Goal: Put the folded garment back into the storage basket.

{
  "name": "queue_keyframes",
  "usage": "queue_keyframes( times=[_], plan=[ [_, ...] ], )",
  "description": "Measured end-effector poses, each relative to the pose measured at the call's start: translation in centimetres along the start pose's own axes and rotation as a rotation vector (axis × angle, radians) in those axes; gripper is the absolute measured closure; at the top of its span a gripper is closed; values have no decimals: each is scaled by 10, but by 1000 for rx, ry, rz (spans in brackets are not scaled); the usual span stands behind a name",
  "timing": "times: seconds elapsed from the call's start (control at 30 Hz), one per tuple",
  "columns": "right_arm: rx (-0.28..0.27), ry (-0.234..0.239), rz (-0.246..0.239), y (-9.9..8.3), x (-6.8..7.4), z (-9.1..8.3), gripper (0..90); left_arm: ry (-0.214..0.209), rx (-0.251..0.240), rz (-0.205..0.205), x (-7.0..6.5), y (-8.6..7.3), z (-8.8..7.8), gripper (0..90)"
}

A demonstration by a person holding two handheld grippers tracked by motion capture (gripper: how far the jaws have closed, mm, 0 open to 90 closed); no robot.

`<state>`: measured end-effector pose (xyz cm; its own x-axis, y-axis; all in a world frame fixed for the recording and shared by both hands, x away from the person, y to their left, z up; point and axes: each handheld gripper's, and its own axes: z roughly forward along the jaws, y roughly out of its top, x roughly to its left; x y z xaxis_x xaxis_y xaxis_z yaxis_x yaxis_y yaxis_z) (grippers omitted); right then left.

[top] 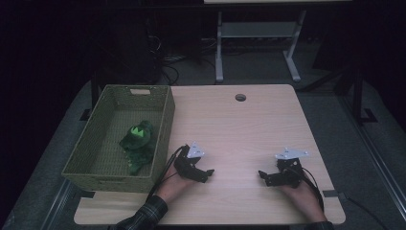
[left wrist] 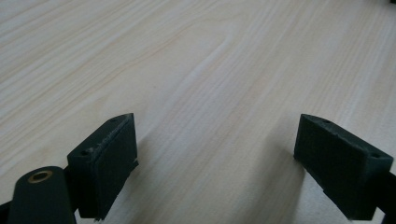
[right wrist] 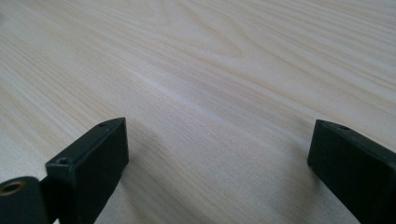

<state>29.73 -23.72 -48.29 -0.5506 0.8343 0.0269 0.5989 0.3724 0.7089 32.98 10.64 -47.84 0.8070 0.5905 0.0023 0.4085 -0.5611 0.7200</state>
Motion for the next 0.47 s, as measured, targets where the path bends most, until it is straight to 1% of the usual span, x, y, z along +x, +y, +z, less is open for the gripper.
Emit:
queue_keyframes(
  times=[0.1,0.47],
  plan=[
    [0,0,0,0,0,0,48,-4,1,6,0,0,0,125],
    [0,0,0,0,0,0,48,-7,1,4,0,0,0,125]
  ],
)
